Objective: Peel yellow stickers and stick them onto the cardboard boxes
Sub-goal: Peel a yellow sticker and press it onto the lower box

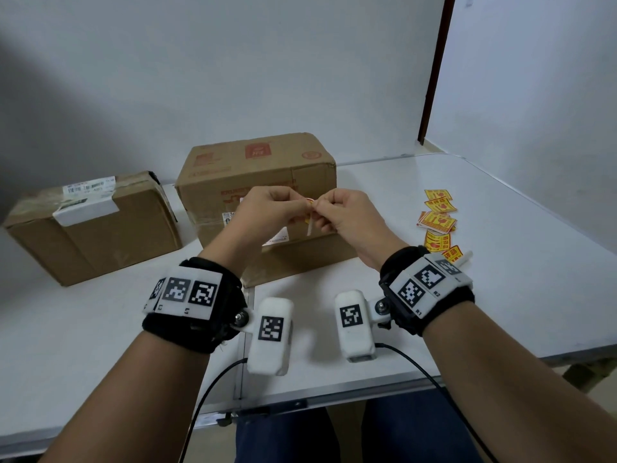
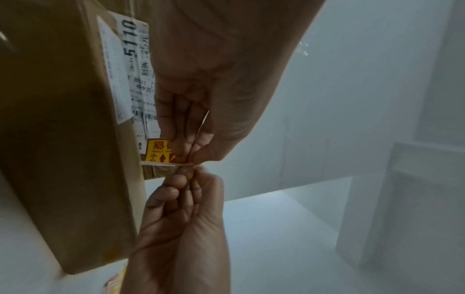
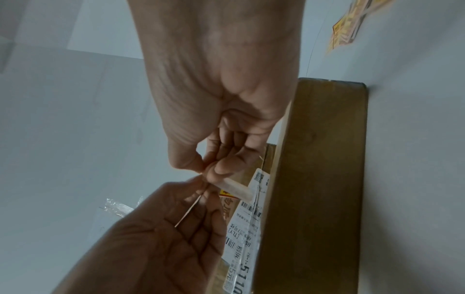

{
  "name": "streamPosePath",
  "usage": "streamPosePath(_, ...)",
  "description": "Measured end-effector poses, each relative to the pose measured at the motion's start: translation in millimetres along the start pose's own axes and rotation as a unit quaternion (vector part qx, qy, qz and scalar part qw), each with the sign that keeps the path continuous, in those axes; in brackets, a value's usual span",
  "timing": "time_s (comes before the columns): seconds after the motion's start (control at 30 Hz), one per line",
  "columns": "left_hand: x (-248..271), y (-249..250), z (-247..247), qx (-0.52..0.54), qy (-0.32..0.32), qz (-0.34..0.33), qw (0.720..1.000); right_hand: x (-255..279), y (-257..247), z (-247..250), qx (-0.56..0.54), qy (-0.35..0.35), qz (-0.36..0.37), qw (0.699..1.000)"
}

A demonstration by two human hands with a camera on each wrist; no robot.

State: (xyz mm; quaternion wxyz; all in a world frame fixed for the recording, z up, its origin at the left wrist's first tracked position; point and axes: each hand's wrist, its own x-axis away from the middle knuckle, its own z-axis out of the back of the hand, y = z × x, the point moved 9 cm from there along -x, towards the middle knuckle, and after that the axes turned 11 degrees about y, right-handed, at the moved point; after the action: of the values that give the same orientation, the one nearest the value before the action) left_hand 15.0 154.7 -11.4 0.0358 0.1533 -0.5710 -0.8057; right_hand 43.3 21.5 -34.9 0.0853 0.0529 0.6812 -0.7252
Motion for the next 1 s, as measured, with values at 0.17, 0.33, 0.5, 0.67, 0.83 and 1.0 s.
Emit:
streamPosePath(0.17,2,-10,-3,0.059,-0.039,0.052,0.996,3,-2,-2,-0.007,-0.025,-0.006,1.000)
streamPosePath(0.33,4,-8,-4,0.032,-0.045,0.028,0.998,4,2,-5,-0.014,-0.044,-0.026,0.999)
streamPosePath(0.5,-2,-7,12,-0.060,0.020,-0.015,0.998,5,7,0,-0.008,-0.042,-0.041,0.998)
streamPosePath(0.67,-9,-6,23,-0.058,0.036,-0.025,0.997,6,10,5,-0.088,-0.041,-0.071,0.993)
streamPosePath(0.83,-1,6,5,-0.071,0.021,-0.069,0.995,6,7,-11,-0.057,-0.063,-0.062,0.994)
streamPosePath(1.0,1,3,0,-0.056,0.006,-0.057,0.997,3,11,-5,-0.068,-0.052,-0.063,0.994)
